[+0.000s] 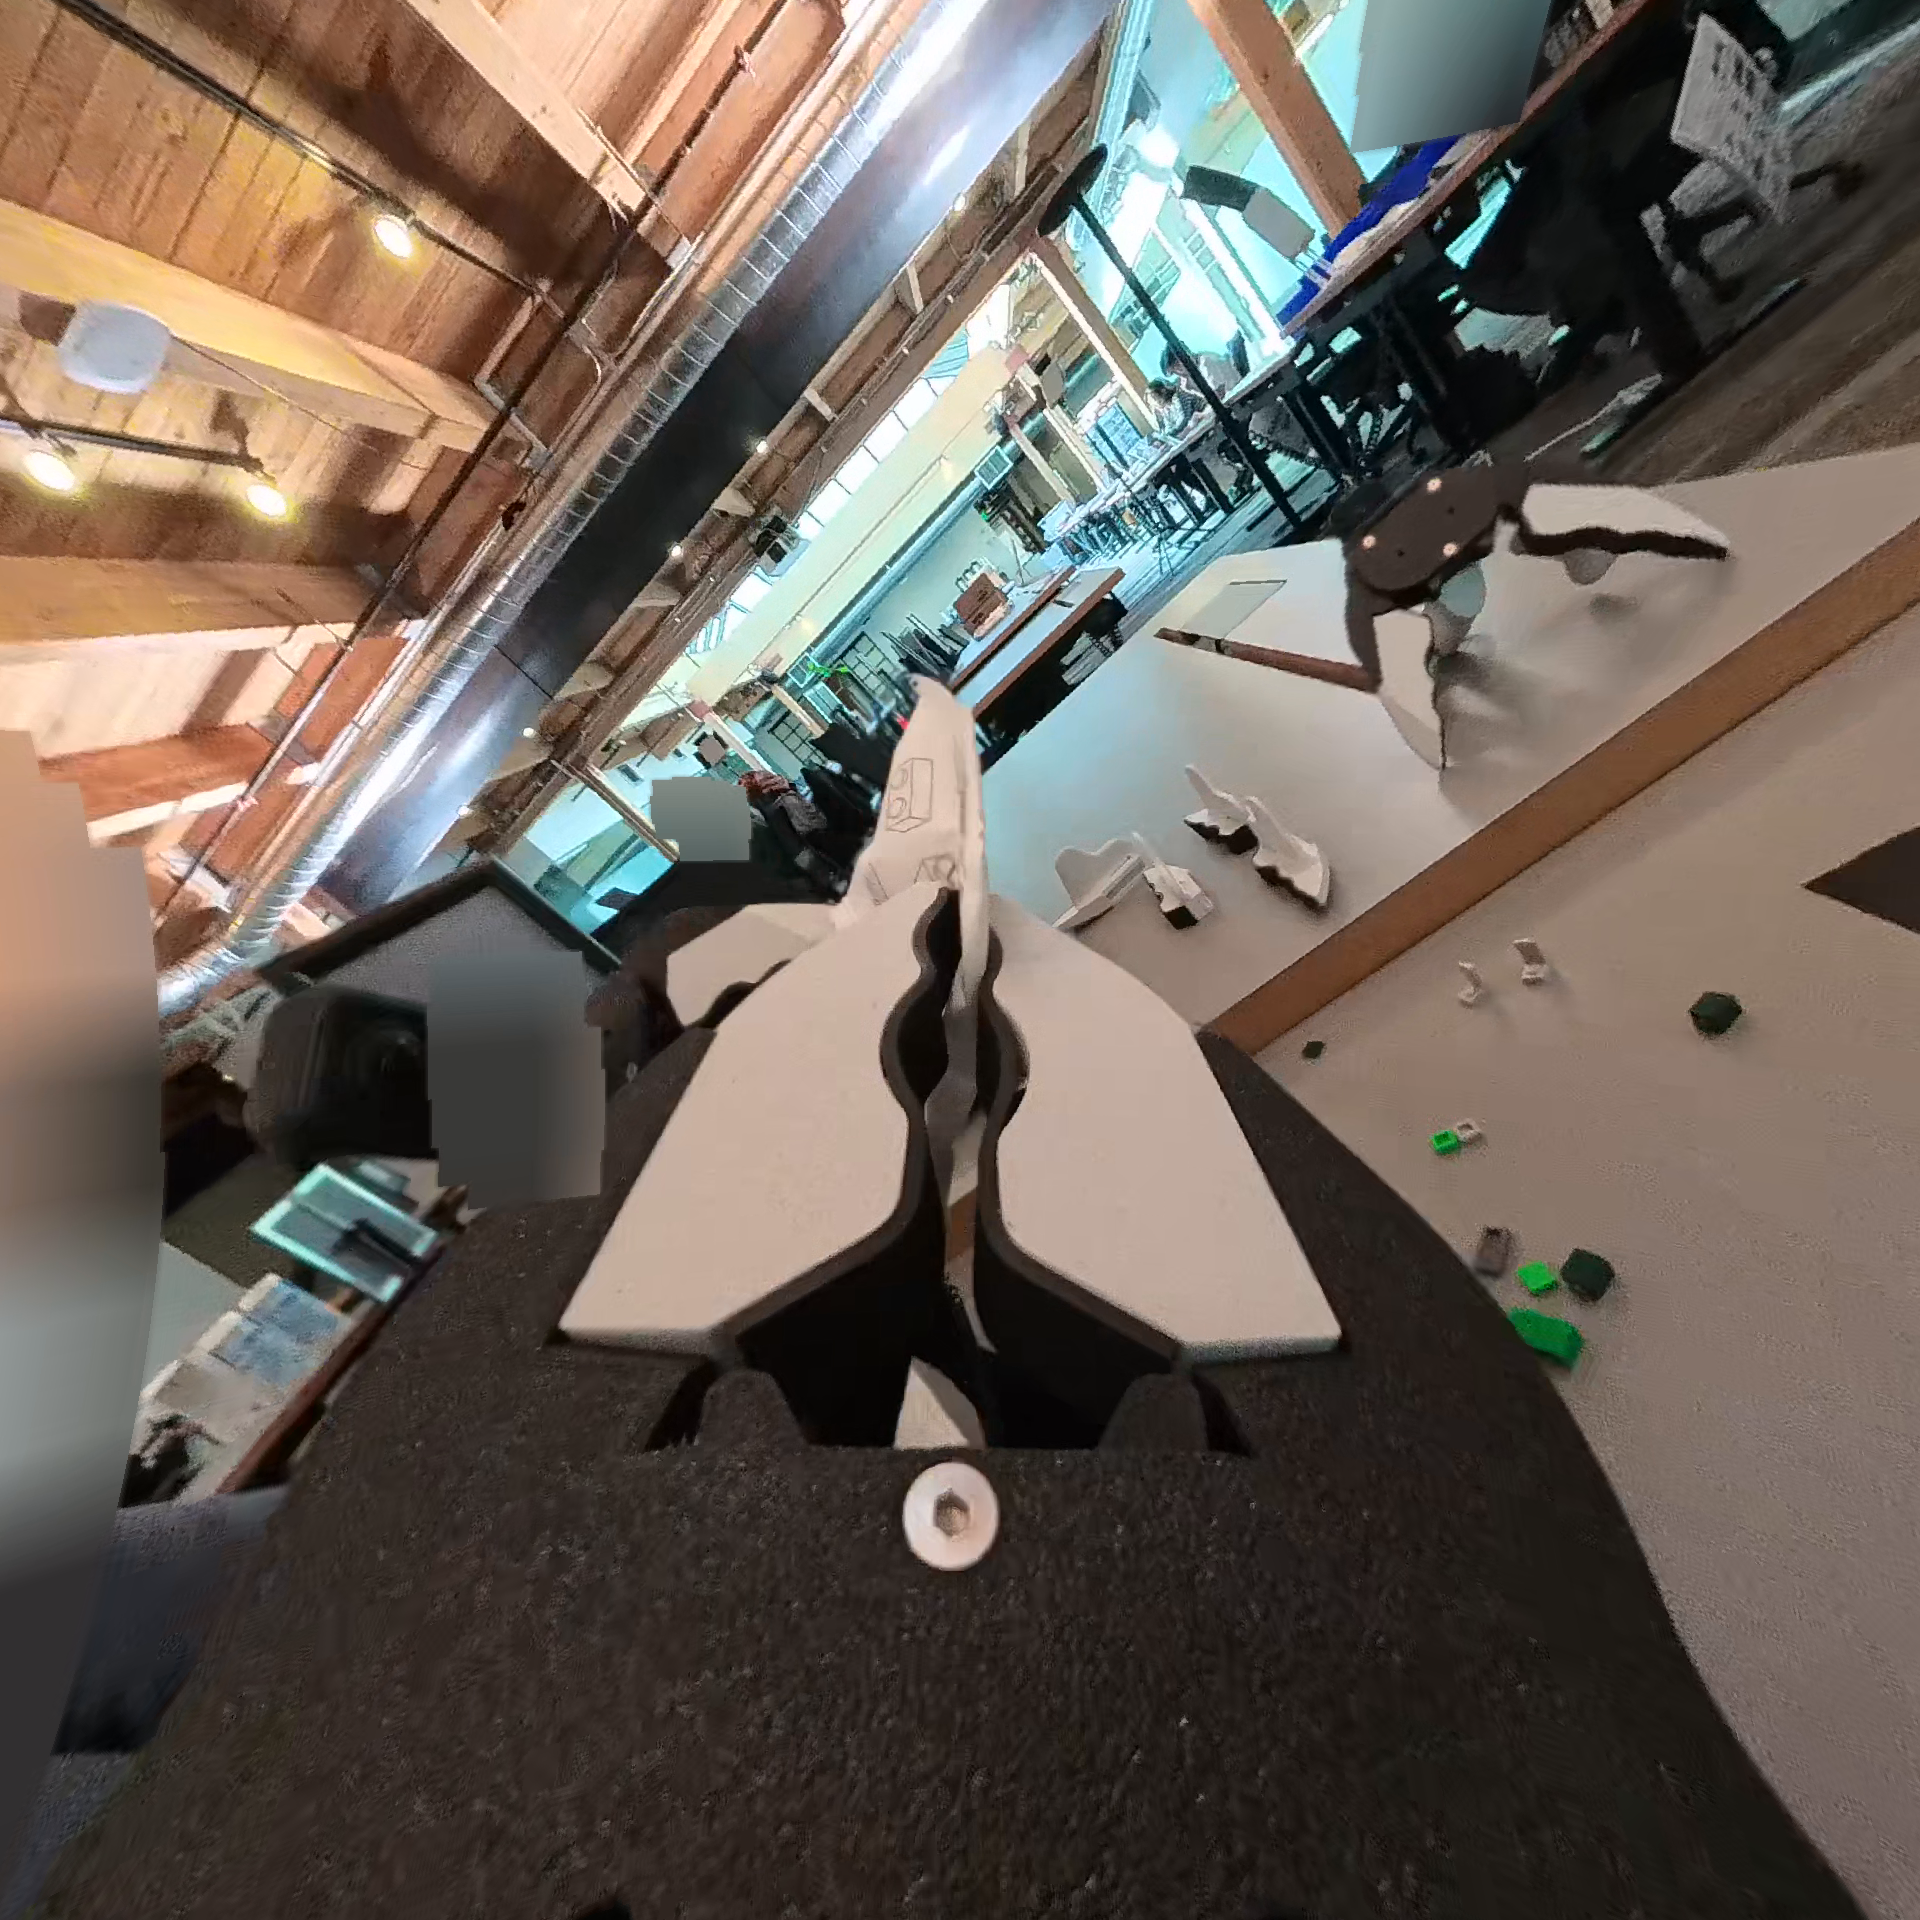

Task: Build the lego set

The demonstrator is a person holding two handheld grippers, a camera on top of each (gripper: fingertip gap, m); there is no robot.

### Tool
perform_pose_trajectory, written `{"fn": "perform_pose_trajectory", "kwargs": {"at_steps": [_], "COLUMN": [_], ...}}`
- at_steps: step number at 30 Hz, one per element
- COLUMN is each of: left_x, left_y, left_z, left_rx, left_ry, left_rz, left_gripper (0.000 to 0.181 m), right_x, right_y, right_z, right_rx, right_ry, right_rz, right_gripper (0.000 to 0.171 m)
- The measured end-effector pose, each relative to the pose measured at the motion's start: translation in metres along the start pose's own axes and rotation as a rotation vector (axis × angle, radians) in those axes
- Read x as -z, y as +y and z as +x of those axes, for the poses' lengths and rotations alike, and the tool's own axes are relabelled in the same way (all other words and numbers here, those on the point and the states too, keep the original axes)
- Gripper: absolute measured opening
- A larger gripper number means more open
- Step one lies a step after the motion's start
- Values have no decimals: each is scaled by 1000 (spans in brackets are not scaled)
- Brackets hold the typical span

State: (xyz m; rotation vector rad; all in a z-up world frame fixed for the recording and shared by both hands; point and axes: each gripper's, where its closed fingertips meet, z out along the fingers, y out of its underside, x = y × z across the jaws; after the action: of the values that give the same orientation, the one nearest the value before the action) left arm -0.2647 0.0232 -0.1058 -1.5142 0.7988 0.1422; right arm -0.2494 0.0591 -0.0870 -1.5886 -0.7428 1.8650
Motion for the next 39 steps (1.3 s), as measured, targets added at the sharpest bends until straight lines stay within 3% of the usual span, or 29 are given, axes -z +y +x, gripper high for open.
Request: {"fn": "perform_pose_trajectory", "kwargs": {"at_steps": [2, 5, 8, 12, 16, 18, 21, 24, 27, 30, 32, 35, 38, 39], "left_x": [5, 10, 9, 12, 8, 5, 4, 1, 4, 6, 11, 3, 12, 10], "left_y": [-5, -8, -8, -5, 6, 22, 23, 43, 45, 55, 45, 57, 53, 54], "left_z": [-5, -7, -6, -11, 10, 2, 1, -3, -2, -2, 5, 12, 7, 11], "left_rx": [224, 557, 721, 703, 583, 522, 592, 562, 603, 628, 662, 581, 701, 663], "left_ry": [64, 207, 298, 295, 357, 277, 305, 253, 250, 243, 316, 271, 315, 313], "left_rz": [70, 144, 186, 209, 105, 22, 49, -32, -7, -11, 66, -22, 57, 34], "left_gripper": [10, 7, 3, 0, 0, 0, 0, 0, 0, 0, 0, 0, 0, 0], "right_x": [3, 5, 3, -1, -8, -10, -8, -11, 0, -4, 3, 2, 5, 6], "right_y": [-1, -2, 1, 10, 34, 41, 37, 55, 38, 57, 47, 50, 55, 54], "right_z": [-5, -10, -18, -24, -11, 1, -4, 8, 4, 6, 8, 15, 13, 12], "right_rx": [64, 134, 189, 292, 509, 627, 649, 796, 736, 869, 806, 771, 772, 742], "right_ry": [-6, -26, -61, -101, -19, 48, 18, 88, 65, 98, 97, 112, 86, 74], "right_rz": [-3, -3, -14, -49, -165, -196, -105, -183, -81, -160, -114, -108, -129, -109], "right_gripper": [0, 0, 0, 0, 0, 0, 0, 0, 0, 0, 0, 0, 0, 0]}}
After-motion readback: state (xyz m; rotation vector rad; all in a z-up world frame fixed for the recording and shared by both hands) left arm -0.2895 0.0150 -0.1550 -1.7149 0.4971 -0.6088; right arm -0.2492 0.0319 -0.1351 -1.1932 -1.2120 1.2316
